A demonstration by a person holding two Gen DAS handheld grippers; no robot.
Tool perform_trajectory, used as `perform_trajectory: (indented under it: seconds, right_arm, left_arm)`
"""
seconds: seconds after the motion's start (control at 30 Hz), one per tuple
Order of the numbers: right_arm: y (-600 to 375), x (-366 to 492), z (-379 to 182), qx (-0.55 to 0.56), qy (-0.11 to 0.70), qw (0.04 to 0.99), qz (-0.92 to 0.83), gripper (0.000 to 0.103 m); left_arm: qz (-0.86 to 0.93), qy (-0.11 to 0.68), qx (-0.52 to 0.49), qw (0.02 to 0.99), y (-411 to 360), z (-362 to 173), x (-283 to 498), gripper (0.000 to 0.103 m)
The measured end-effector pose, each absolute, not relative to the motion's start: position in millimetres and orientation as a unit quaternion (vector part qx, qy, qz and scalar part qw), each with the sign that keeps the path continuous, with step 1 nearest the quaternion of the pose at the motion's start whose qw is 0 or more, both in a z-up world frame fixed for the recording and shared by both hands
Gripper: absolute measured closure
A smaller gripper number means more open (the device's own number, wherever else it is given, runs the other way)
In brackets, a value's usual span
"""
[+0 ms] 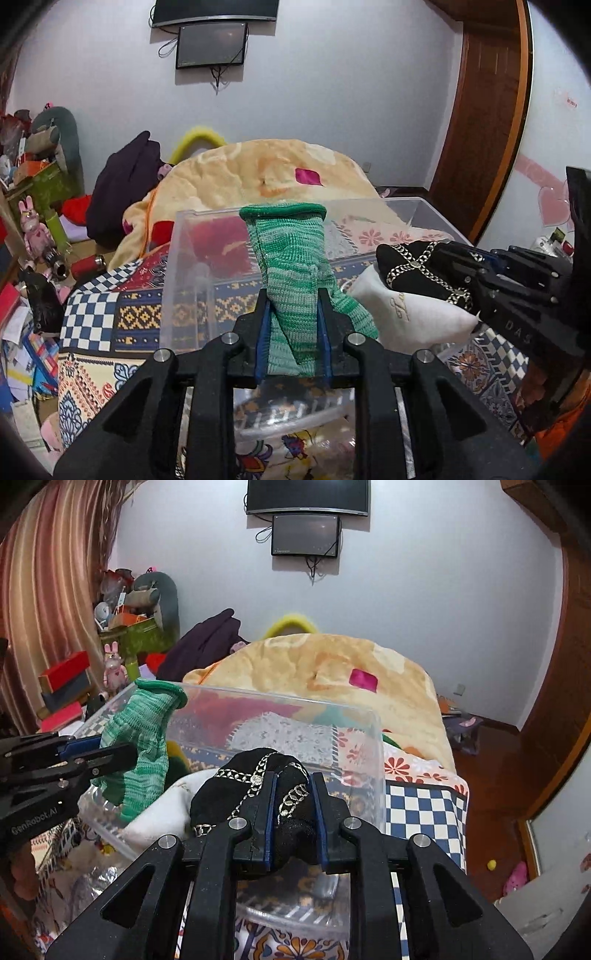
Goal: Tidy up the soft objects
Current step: 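Release the glove into the box with the left tool while the right tool releases the black bag, then grasp the bag of silver scrubbers with the left tool while the right tool grasps the red pouch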
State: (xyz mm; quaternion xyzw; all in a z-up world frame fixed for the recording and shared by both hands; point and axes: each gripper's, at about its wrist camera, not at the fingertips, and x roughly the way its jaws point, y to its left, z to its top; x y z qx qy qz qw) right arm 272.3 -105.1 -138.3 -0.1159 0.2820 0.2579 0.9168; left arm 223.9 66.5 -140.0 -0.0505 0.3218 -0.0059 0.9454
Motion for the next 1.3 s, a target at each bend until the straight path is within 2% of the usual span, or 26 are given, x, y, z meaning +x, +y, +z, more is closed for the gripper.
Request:
perform_trajectory:
  seconds: [0.13,0.3,0.57,0.73,0.9,0.97,1.07,1.3]
  right_arm:
    - [-106.5,266.7,-134.4,-0.116,0.283,0.915,0.264,0.077]
    - [-112.8,252.7,-119.7,-0.109,0.266,0.918,0.273,0.063]
    - [-124.4,216.9,-97.7,-0.090,0.232,0.925,0.287,0.049]
    - [-126.6,193.2,-103.9,-0.084,0.233,0.920,0.303,0.036]
    - [-121.8,177.3,-130.4,-0.082,0.269,0.907,0.314,0.033]
    - [-116.9,174.0,-143.7,-0.086,0.289,0.899,0.317,0.033]
    - [-112.7,171.0,-162.6,-0.081,0.320,0.884,0.332,0.026]
    - [-107.4,163.8,-198.1,-0.082,0.368,0.861,0.341,0.026]
  left_arm:
    - [-0.005,0.312,-0.038,0.949,63.0,-131.7,213.3,0.067]
    - [-0.008,0.289,-0.037,0.957,61.1,-109.8,190.4,0.066]
    - [-0.018,0.259,-0.050,0.964,64.9,-80.9,147.5,0.065]
    - [-0.017,0.263,-0.041,0.964,63.6,-81.8,123.2,0.056]
    - [-0.016,0.286,-0.047,0.957,64.1,-96.4,99.1,0.048]
    - [-0.015,0.300,-0.050,0.952,63.5,-104.5,93.1,0.048]
    - [-0.014,0.317,-0.052,0.947,60.6,-115.3,88.2,0.048]
    - [-0.029,0.363,-0.070,0.929,49.1,-147.5,99.4,0.048]
